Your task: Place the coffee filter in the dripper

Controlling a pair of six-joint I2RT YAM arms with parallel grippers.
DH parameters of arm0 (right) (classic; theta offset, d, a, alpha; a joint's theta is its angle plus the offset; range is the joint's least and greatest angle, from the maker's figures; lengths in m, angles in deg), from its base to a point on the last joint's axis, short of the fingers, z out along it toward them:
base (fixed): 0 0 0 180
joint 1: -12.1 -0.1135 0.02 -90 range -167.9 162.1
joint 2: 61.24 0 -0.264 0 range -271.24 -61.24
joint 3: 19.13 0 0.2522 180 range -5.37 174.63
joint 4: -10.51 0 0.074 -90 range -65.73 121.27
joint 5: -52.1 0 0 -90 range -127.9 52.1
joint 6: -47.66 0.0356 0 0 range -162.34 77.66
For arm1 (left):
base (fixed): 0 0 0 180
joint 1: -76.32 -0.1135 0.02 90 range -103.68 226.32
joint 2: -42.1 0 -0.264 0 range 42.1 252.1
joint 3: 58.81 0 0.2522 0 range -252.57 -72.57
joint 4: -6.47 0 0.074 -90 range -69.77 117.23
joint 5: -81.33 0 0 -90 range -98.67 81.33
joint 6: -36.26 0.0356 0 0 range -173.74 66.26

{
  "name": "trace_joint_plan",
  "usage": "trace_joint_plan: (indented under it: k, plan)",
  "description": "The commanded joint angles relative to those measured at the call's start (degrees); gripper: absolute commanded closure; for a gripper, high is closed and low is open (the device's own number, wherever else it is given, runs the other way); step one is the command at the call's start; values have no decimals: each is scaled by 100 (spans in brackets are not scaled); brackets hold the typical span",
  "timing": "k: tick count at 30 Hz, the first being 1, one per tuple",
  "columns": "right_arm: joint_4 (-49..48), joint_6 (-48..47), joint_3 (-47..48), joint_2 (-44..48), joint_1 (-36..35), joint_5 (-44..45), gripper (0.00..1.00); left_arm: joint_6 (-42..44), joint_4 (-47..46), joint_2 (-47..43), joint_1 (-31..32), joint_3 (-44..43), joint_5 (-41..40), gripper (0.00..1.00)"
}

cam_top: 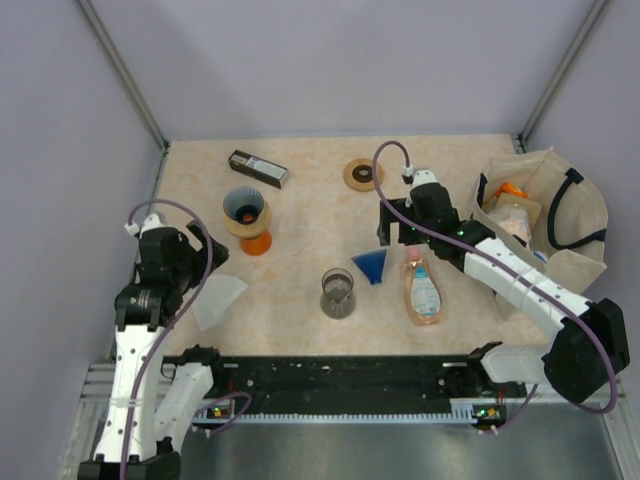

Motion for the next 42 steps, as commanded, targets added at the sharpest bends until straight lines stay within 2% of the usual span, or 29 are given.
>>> trace_joint_plan:
  k: [1,4,8,14,19,24,31,35,42]
  plan:
    - [-1133,8,-96,-90,31,-1444,3,-1146,263,40,-20,733,-1018,1]
    - [-2064,290,-333,-195,-144,-2483,4,-1551,132,216,-38,1094,-1335,1]
    - [-2286,167,-36,-589,-952,-1941,4,-1693,-395,426,-476,1534,-1389,1]
    - [-2787,782,62,-1258,-1401,-2098,4,-1500,-1317,848,-1531,2061,-652,1]
    - [-2726,844,-8,-1356,-1507,-2029,5,-1526,-1802,1226,-1567,2316,-247,1]
    - [-2761,817,-316,-1145,-1499,-1817,5,-1605,-1688,1508,-1567,2396,-255,1]
    - [-2735,774,-395,-1101,-1507,-1720,5,-1737,-2084,1727,-1567,2844,413,1]
    - [-2700,730,-413,-1092,-1499,-1721,5,-1675,-1987,1684,-1558,2879,457,1]
    - [-2708,791,-395,-1153,-1499,-1799,4,-1868,-2101,1254,-1541,3362,1089,1]
